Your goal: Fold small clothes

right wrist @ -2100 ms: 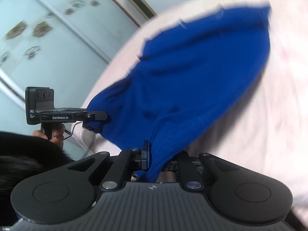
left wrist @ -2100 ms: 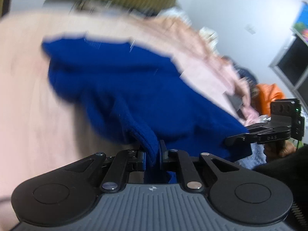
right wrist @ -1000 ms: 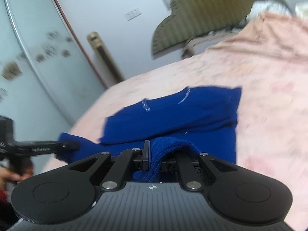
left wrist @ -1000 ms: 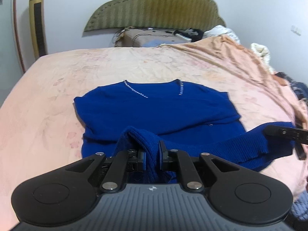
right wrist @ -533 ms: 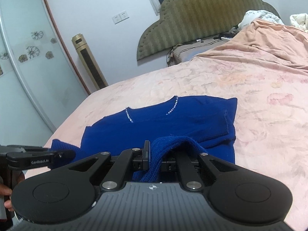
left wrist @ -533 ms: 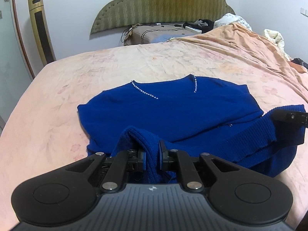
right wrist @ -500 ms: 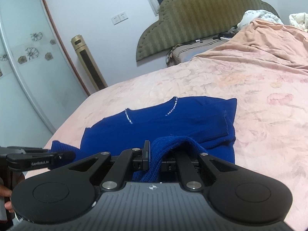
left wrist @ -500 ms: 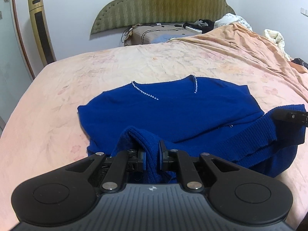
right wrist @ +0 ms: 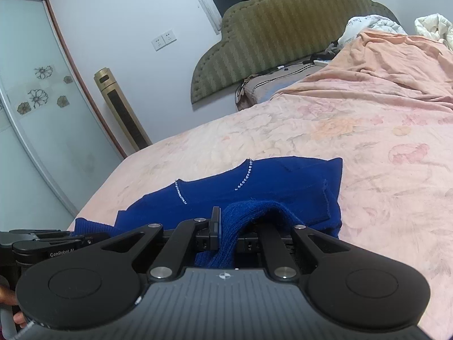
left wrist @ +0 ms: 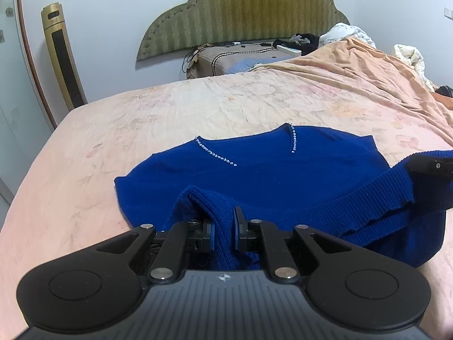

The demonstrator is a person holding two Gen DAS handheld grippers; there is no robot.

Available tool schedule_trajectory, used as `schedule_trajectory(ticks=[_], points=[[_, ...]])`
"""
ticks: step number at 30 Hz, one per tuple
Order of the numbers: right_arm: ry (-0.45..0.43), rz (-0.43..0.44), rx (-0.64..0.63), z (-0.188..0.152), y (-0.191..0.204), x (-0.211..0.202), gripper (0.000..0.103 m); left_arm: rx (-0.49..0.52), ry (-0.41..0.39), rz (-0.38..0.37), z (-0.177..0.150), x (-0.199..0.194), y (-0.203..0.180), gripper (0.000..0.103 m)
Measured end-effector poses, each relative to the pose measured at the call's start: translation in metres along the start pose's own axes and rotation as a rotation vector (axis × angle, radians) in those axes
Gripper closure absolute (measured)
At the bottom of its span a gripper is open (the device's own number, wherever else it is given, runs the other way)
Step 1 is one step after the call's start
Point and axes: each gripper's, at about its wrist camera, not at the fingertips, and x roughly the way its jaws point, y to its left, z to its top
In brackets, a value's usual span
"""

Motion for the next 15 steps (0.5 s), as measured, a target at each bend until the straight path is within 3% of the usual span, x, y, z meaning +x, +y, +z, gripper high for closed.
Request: schedule_trajectory(ticks=[15], points=[[-0.031, 0.008, 0.068, 0.027, -0.012, 0.032, 0.091, -0.036, -0.004, 0.008, 0.034, 0.029, 0.018, 0.091]])
